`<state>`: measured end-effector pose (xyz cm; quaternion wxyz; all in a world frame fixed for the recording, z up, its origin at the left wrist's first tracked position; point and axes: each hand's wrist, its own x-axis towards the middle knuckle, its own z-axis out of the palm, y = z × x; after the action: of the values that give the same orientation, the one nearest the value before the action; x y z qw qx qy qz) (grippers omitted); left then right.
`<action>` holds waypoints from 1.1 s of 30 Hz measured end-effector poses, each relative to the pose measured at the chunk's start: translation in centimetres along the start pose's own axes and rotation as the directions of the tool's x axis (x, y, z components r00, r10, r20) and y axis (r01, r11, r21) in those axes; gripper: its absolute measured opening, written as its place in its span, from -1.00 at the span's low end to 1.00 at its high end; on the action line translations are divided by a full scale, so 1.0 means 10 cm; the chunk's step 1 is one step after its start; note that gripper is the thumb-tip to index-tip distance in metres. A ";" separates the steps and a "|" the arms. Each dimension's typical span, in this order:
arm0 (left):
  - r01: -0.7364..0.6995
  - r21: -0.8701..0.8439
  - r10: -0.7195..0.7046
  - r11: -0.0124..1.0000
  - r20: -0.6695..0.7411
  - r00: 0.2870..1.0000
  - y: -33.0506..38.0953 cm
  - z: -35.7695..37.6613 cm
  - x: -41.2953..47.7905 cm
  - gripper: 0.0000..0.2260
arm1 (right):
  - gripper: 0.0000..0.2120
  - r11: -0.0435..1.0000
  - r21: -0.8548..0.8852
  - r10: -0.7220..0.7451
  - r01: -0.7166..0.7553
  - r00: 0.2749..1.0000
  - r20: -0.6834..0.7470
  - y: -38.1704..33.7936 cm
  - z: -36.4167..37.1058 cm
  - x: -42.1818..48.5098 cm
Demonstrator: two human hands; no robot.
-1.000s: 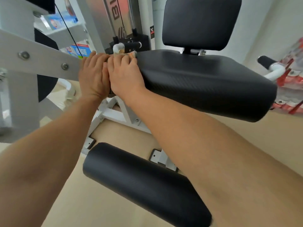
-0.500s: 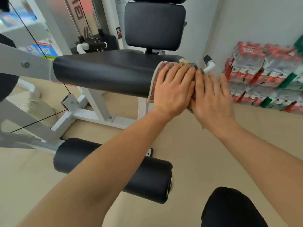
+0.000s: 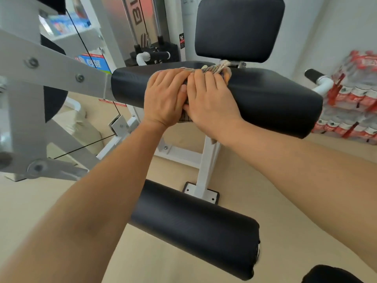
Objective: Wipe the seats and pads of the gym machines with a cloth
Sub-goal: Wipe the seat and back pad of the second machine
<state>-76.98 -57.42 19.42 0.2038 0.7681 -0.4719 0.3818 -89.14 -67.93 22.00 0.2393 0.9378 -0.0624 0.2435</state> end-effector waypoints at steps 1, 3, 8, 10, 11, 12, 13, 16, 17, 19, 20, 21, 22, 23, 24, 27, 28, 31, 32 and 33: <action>0.004 0.013 -0.004 1.000 0.003 1.000 -0.13 0.01 -0.01 -0.72 | -0.45 1.000 -0.006 -0.003 0.003 1.000 -0.011 -0.08 0.03 0.08; 0.024 0.022 -0.024 0.999 -0.016 1.000 -0.38 0.02 -0.04 -0.74 | -0.45 1.000 -0.022 -0.018 0.017 0.999 -0.028 -0.25 0.07 0.24; 0.043 0.036 -0.042 0.998 -0.032 0.999 -1.11 -0.11 -0.12 -0.76 | -0.54 1.000 0.006 -0.031 0.031 0.999 -0.012 -0.81 0.05 0.87; 0.131 0.090 -0.137 0.987 0.070 0.988 -1.39 -0.12 -0.14 -0.78 | -0.58 0.998 0.059 -0.032 0.032 0.999 0.007 -0.99 0.03 1.08; 0.210 0.120 -0.224 0.970 0.124 0.967 -1.48 -0.13 -0.15 -0.77 | -0.59 0.996 0.082 -0.036 0.035 0.999 0.012 -1.04 0.02 1.15; 0.268 0.148 -0.291 0.952 0.167 0.942 -1.52 -0.14 -0.14 -0.75 | -0.59 0.994 0.101 -0.036 0.034 0.999 0.020 -1.07 0.01 1.19; 0.285 0.167 -0.314 0.944 0.190 0.930 -1.53 -0.15 -0.14 -0.74 | -0.59 0.993 0.114 -0.032 0.029 0.999 0.023 -1.06 0.00 1.19; 0.272 0.174 -0.301 0.946 0.175 0.937 -1.32 -0.17 -0.13 -0.74 | -0.58 0.989 0.147 -0.005 0.003 1.000 0.012 -0.94 0.02 1.03; 0.299 0.155 -0.323 0.942 0.158 0.933 -1.18 -0.17 -0.14 -0.68 | -0.57 0.991 0.136 0.006 -0.006 1.000 0.003 -0.88 0.02 0.93; 0.329 0.087 -0.337 0.940 0.101 0.936 -0.76 -0.17 -0.20 -0.58 | -0.54 0.991 0.131 0.032 -0.029 0.999 -0.025 -0.69 0.02 0.64; 0.320 0.059 -0.324 0.946 0.078 0.943 -0.50 -0.15 -0.25 -0.56 | -0.51 0.988 0.148 0.043 -0.037 0.998 -0.039 -0.56 0.02 0.46; 0.309 0.044 -0.311 0.950 0.070 0.948 -0.22 -0.13 -0.29 -0.55 | -0.48 0.987 0.157 0.046 -0.038 0.998 -0.051 -0.42 0.03 0.25; 0.294 0.041 -0.297 0.955 0.079 0.952 0.04 -0.09 -0.31 -0.54 | -0.47 0.988 0.148 0.042 -0.033 0.997 -0.058 -0.26 0.04 0.03; 0.286 0.044 -0.289 0.957 0.099 0.952 0.28 -0.07 -0.32 -0.53 | -0.47 0.991 0.133 0.035 -0.027 0.997 -0.062 -0.10 0.05 -0.18; 0.288 0.044 -0.292 0.957 0.121 0.949 0.50 -0.05 -0.33 -0.51 | -0.47 0.993 0.118 0.030 -0.023 0.998 -0.060 0.06 0.06 -0.39; 0.270 0.023 -0.269 0.963 0.176 0.947 1.02 -0.10 -0.28 -0.50 | -0.44 0.995 0.045 0.086 -0.084 0.995 -0.049 0.45 0.02 -0.88; 0.214 0.003 -0.211 0.977 0.188 0.959 1.17 -0.14 -0.24 -0.51 | -0.44 0.992 0.028 0.127 -0.126 0.991 -0.038 0.56 -0.01 -1.01; 0.024 -0.150 -0.005 0.988 0.129 0.992 1.41 -0.29 -0.04 -0.63 | -0.42 0.968 0.026 0.249 -0.249 0.968 0.025 0.84 -0.10 -1.36; 0.071 -0.208 -0.048 0.976 0.114 0.992 1.42 -0.34 0.06 -0.67 | -0.41 0.963 0.048 0.263 -0.265 0.964 0.036 0.92 -0.13 -1.44; 0.171 -0.220 -0.145 0.960 0.132 0.981 1.41 -0.38 0.17 -0.67 | -0.43 0.961 0.080 0.264 -0.265 0.964 0.029 0.99 -0.16 -1.49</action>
<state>-90.43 -62.52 22.44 0.2940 0.7952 -0.4611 0.2620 -105.17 -75.83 20.06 0.1647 0.9324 -0.1790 0.2673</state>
